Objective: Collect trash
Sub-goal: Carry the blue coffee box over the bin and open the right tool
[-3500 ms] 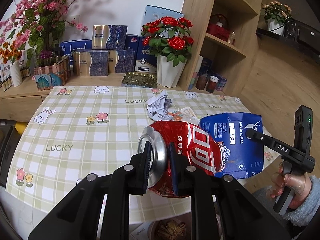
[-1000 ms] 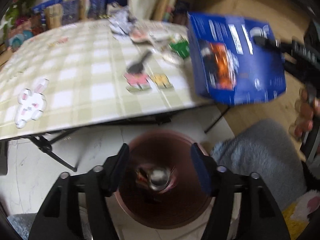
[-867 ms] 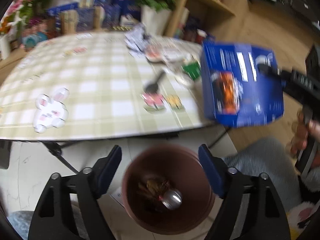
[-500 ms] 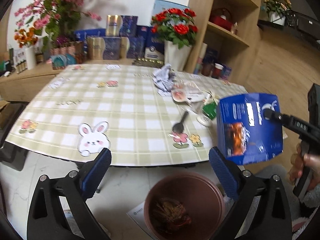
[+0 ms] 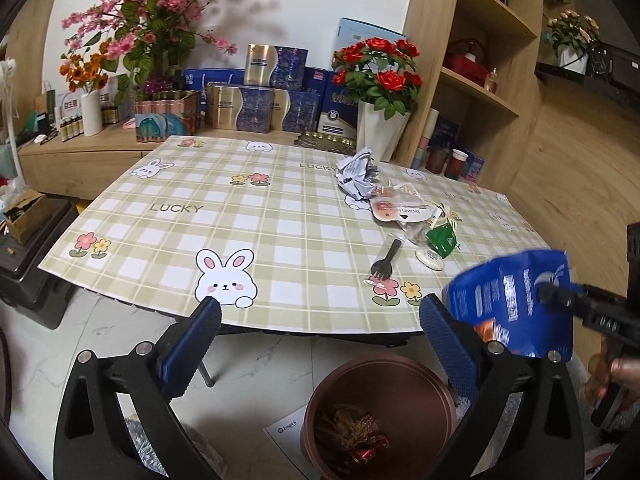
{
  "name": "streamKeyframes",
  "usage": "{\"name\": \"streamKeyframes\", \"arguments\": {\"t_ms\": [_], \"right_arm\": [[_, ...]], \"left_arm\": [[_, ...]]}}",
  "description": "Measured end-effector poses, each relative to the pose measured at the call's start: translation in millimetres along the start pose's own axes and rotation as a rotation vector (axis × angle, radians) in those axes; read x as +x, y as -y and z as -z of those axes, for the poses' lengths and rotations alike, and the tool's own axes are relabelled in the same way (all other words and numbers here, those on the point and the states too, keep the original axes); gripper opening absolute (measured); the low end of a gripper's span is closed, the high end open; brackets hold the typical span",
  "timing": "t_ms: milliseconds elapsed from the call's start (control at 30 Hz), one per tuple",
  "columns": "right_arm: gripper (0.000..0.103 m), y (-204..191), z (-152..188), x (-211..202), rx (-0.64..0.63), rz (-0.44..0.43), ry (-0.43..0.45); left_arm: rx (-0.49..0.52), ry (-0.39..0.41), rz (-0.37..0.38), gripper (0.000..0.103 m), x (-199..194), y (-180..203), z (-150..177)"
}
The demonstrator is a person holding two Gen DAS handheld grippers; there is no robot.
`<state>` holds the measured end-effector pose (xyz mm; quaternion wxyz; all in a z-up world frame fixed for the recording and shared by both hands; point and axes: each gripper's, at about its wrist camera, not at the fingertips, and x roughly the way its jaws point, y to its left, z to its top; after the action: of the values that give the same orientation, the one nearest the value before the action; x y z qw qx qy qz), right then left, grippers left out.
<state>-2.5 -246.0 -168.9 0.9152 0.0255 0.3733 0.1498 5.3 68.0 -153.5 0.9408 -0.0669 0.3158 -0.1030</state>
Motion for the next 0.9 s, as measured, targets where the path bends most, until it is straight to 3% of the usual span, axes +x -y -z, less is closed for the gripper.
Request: {"name": "streamKeyframes", "arguments": {"t_ms": [500, 900], "right_arm": [[0.042, -18.6, 30.5, 55.6, -0.063, 0.013, -0.233], [0.044, -15.0, 36.3, 76.3, -0.03, 0.002, -0.284]], "left_arm": [[-0.031, -0.033, -0.017, 0.097, 9.2, -9.0, 11.6], [-0.045, -0.057, -0.026, 0.097, 17.3, -11.6, 16.0]]}}
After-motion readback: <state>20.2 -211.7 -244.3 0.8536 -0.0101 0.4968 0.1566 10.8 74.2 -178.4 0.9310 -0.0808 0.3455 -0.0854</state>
